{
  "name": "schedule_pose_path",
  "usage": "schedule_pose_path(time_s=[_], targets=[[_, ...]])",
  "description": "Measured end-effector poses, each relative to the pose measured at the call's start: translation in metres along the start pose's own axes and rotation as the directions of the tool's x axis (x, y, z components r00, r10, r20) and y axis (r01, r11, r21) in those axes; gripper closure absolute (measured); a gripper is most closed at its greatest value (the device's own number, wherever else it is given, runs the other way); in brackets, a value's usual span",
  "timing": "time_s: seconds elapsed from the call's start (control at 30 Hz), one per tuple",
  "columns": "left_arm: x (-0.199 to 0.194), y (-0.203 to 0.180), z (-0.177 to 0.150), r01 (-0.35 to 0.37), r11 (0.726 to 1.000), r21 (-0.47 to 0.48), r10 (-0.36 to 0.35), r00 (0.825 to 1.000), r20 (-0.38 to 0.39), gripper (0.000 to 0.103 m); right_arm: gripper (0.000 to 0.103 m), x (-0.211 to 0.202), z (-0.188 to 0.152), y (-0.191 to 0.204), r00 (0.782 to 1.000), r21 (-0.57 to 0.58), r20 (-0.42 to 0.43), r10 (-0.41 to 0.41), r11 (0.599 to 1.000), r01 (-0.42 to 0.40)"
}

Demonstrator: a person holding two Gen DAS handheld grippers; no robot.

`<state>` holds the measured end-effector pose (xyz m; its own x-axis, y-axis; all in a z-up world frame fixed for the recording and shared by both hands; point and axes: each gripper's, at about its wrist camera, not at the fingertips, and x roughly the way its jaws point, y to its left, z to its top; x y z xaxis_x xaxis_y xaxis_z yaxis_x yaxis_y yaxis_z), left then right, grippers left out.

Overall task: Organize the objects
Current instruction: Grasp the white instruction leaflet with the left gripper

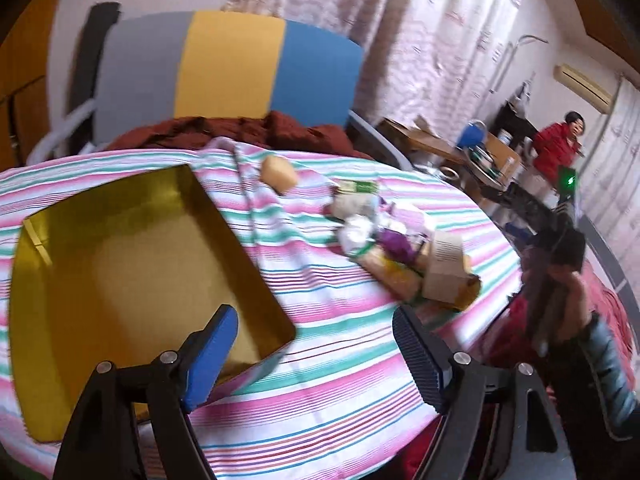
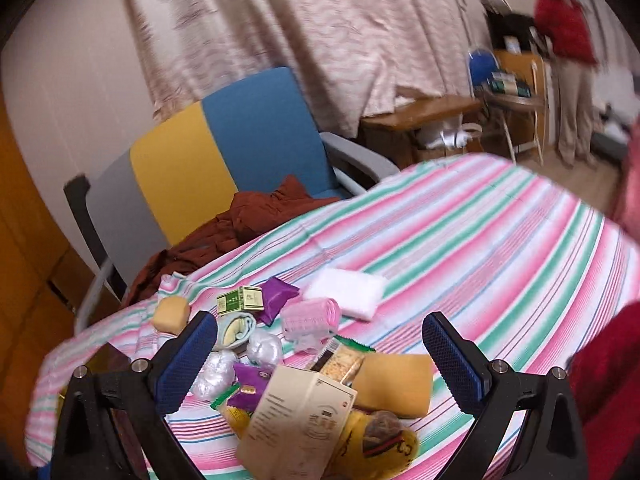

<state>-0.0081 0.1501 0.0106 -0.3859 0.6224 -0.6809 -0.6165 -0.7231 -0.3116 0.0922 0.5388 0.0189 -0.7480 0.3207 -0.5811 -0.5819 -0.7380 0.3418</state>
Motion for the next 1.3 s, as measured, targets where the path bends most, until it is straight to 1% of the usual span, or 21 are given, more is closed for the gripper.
schedule_pose_path(time_s=[0.03, 0.07, 0.13, 0.2, 0.27, 0.33, 0.37, 0.4, 0.47, 0.53, 0.67, 0.73, 0.83, 0.9, 1.0, 1.03, 1.1, 1.2, 1.3], targets=[[0.005, -0.007, 0.003, 0.011, 1.000, 0.011, -0.011, 1.000, -0.014, 0.022, 0.000, 0.003, -0.003, -0.008, 1.000, 0.032, -0.012, 0.003, 0.999, -0.003], [0.011, -0.014, 0.006, 0.023, 0.999, 0.025, -0.022, 0.999, -0.032, 0.022, 0.000, 0.008, -0.004, -0.019, 0.999, 0.092, -0.040, 0.019, 0.996, -0.015], [0.027, -0.029, 0.010, 0.046, 0.997, 0.058, -0.042, 0.997, -0.066, 0.022, 0.000, 0.008, -0.003, -0.032, 0.998, 0.169, -0.035, 0.049, 0.985, -0.043], [0.043, -0.046, 0.015, 0.059, 0.993, 0.106, -0.048, 0.994, -0.097, 0.022, 0.000, 0.005, -0.003, -0.040, 0.998, 0.201, -0.022, 0.054, 0.978, -0.048], [0.059, -0.062, 0.020, 0.083, 0.988, 0.133, -0.066, 0.989, -0.131, 0.022, 0.000, 0.006, -0.004, -0.044, 0.996, 0.234, -0.029, 0.088, 0.969, -0.079], [0.075, -0.079, 0.026, 0.105, 0.983, 0.153, -0.080, 0.984, -0.161, 0.022, 0.000, 0.006, -0.005, -0.044, 0.995, 0.242, -0.031, 0.098, 0.966, -0.088], [0.083, -0.087, 0.029, 0.106, 0.980, 0.168, -0.079, 0.983, -0.163, 0.022, 0.000, 0.005, -0.005, -0.044, 0.994, 0.244, -0.025, 0.105, 0.965, -0.096], [0.092, -0.098, 0.034, 0.122, 0.974, 0.188, -0.091, 0.982, -0.167, 0.022, 0.000, 0.004, -0.005, -0.045, 0.993, 0.248, -0.021, 0.116, 0.963, -0.108], [0.104, -0.108, 0.039, 0.134, 0.969, 0.208, -0.100, 0.981, -0.165, 0.023, 0.000, 0.001, -0.005, -0.048, 0.991, 0.262, -0.016, 0.129, 0.958, -0.121], [0.120, -0.121, 0.047, 0.161, 0.959, 0.232, -0.124, 0.978, -0.167, 0.023, 0.000, 0.002, -0.005, -0.051, 0.989, 0.285, -0.008, 0.144, 0.949, -0.136], [0.149, -0.139, 0.055, 0.195, 0.945, 0.261, -0.142, 0.968, -0.208, 0.024, 0.000, 0.000, -0.005, -0.057, 0.985, 0.322, 0.006, 0.172, 0.932, -0.165], [0.161, -0.150, 0.056, 0.208, 0.935, 0.286, -0.142, 0.962, -0.235, 0.033, 0.000, 0.000, -0.005, -0.059, 0.983, 0.334, 0.011, 0.182, 0.926, -0.176], [0.176, -0.166, 0.054, 0.211, 0.912, 0.351, -0.121, 0.958, -0.260, 0.041, 0.000, 0.000, -0.005, -0.061, 0.982, 0.344, 0.017, 0.187, 0.921, -0.182], [0.186, -0.175, 0.052, 0.213, 0.902, 0.377, -0.109, 0.954, -0.278, 0.041, 0.000, 0.002, -0.005, -0.061, 0.981, 0.350, 0.011, 0.194, 0.918, -0.186], [0.201, -0.182, 0.050, 0.220, 0.896, 0.384, -0.101, 0.946, -0.307, 0.041, 0.000, 0.003, -0.005, -0.062, 0.980, 0.348, 0.006, 0.198, 0.918, -0.188], [0.206, -0.183, 0.049, 0.220, 0.896, 0.385, -0.098, 0.945, -0.313, 0.043, 0.000, 0.003, -0.005, -0.062, 0.980, 0.348, 0.003, 0.199, 0.919, -0.188], [0.211, -0.185, 0.047, 0.230, 0.894, 0.384, -0.103, 0.940, -0.324, 0.050, 0.000, 0.004, -0.006, -0.062, 0.980, 0.349, -0.001, 0.199, 0.919, -0.186], [0.208, -0.182, 0.044, 0.259, 0.892, 0.371, -0.142, 0.938, -0.315, 0.051, 0.000, 0.005, -0.007, -0.063, 0.981, 0.352, -0.010, 0.195, 0.919, -0.179], [0.191, -0.178, 0.042, 0.249, 0.893, 0.376, -0.157, 0.953, -0.260, 0.051, 0.000, 0.007, -0.007, -0.063, 0.981, 0.356, -0.019, 0.191, 0.919, -0.172]])
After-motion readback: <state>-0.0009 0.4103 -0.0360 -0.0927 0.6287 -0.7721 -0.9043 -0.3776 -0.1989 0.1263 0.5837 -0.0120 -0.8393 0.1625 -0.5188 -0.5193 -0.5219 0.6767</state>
